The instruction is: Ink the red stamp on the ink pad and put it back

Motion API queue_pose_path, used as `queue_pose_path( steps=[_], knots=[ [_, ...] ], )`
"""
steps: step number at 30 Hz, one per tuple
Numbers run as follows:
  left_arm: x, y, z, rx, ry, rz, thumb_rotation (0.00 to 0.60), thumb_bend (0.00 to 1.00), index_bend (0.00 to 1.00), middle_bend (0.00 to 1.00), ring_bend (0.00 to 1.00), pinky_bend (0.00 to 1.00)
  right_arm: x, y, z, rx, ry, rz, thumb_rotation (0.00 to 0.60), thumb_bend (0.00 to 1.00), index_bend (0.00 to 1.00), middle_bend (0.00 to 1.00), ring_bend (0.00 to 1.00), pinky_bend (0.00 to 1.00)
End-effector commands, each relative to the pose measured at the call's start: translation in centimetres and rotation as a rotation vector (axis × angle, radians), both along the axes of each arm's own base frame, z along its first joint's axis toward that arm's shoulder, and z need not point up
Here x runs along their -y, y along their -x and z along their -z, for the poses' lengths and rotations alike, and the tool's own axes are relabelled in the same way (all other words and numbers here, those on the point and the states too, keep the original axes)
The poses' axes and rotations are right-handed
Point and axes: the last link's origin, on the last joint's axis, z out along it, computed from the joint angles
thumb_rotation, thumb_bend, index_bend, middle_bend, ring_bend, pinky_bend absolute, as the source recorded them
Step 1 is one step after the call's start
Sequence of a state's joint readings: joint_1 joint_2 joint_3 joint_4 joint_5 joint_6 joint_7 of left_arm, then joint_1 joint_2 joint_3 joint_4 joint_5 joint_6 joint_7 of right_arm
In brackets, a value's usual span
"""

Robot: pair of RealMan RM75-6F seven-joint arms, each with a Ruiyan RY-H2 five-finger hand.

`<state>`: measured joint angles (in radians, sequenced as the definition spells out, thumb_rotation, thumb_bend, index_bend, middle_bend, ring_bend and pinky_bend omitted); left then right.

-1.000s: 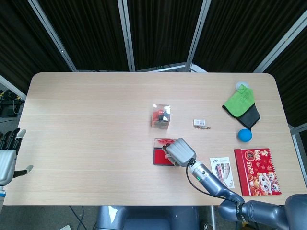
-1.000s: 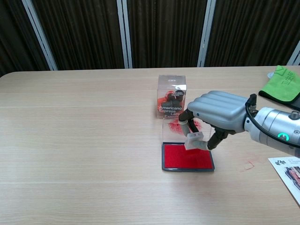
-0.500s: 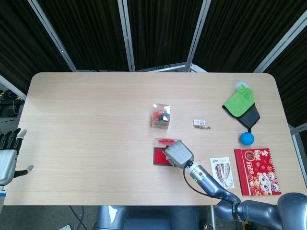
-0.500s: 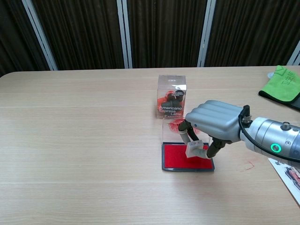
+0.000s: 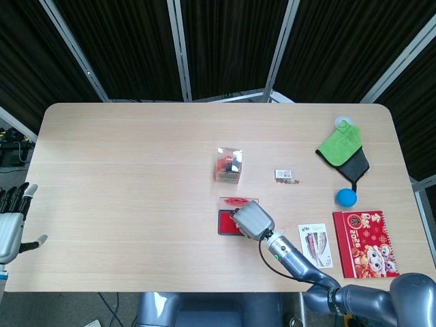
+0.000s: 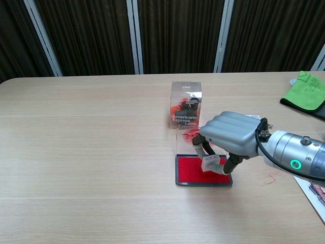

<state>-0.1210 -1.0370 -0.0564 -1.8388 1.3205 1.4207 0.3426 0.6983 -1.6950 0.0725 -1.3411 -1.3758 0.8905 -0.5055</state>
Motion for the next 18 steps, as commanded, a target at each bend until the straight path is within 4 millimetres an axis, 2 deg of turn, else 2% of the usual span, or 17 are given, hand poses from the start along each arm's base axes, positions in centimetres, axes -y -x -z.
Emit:
queue_pose_path(
  steps=[1,7,11,14,18],
  knots=[
    [0.0,0.0,0.0,0.002,-0.001,0.001,0.600,0.00,0.00,0.00,0.00,0.00,0.0,0.1,0.0,-0.001,0.002,0.003,0.600,0.44,0.54,0.59,0.97,1.00],
    [0.2,-0.1,-0.1,0.004,0.003,0.007,0.600,0.00,0.00,0.00,0.00,0.00,-0.1,0.0,-0.2,0.003,0.009,0.005,0.600,0.44,0.54,0.59,0.97,1.00],
    [0.2,-0.1,-0.2,0.006,0.002,0.007,0.600,0.00,0.00,0.00,0.00,0.00,0.0,-0.4,-1.1,0.037,0.021,0.009,0.600,0.44,0.54,0.59,0.97,1.00],
    [0.2,-0.1,-0.2,0.007,0.001,0.007,0.600,0.00,0.00,0.00,0.00,0.00,-0.1,-0.9,-2.6,0.094,0.028,0.021,0.600,0.44,0.54,0.59,0.97,1.00],
    [0.3,-0.2,-0.2,0.010,0.004,0.009,0.600,0.00,0.00,0.00,0.00,0.00,-0.1,-0.6,-5.8,0.157,0.052,0.036,0.600,0.44,0.54,0.59,0.97,1.00]
  ],
)
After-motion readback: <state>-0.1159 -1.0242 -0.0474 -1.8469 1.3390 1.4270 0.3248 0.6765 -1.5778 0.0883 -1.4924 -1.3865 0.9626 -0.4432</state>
